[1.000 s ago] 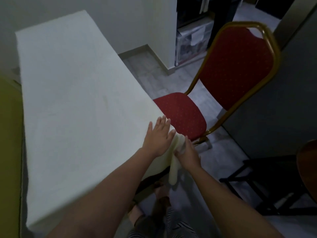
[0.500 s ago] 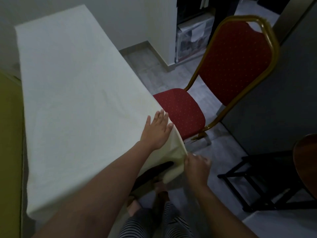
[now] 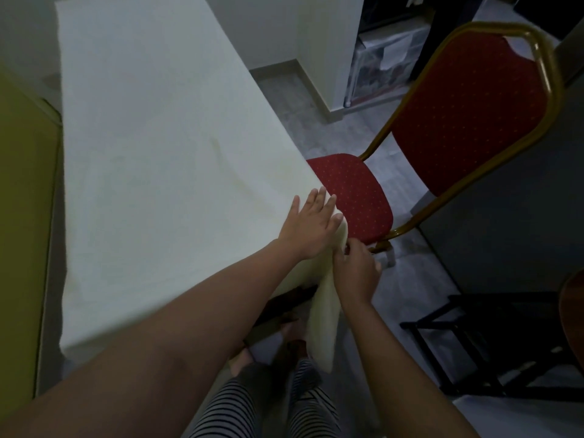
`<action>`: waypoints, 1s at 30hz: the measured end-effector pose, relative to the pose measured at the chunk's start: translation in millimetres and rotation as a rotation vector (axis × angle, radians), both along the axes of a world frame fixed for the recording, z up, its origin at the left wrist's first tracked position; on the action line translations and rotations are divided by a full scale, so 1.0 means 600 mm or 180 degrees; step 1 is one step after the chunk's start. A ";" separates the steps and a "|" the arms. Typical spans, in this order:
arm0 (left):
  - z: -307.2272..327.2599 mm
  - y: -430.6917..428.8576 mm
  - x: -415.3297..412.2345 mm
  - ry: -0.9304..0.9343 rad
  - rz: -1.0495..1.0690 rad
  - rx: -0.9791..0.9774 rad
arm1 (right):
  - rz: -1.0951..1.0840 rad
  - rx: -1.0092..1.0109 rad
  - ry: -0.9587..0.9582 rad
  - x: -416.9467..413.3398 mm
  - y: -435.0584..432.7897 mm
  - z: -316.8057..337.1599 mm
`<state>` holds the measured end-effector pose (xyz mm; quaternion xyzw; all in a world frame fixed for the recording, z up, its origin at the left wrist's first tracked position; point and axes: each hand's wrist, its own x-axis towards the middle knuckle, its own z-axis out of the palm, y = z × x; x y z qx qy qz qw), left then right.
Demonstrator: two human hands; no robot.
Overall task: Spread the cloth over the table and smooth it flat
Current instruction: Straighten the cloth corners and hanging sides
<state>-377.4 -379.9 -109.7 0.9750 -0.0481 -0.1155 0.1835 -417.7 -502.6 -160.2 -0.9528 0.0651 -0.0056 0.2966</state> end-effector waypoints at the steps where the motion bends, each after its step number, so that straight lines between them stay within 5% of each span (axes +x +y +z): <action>1: 0.001 0.000 0.000 -0.0002 -0.0003 -0.0007 | -0.0035 0.0016 -0.0010 0.005 0.004 0.003; 20: -0.016 0.001 -0.001 -0.0220 -0.0130 -0.0143 | -0.0931 -0.0424 -0.0864 -0.055 0.059 -0.019; 30: -0.018 0.008 -0.007 -0.0346 -0.0274 -0.0116 | -0.1067 -0.0365 -0.0442 -0.057 0.054 -0.012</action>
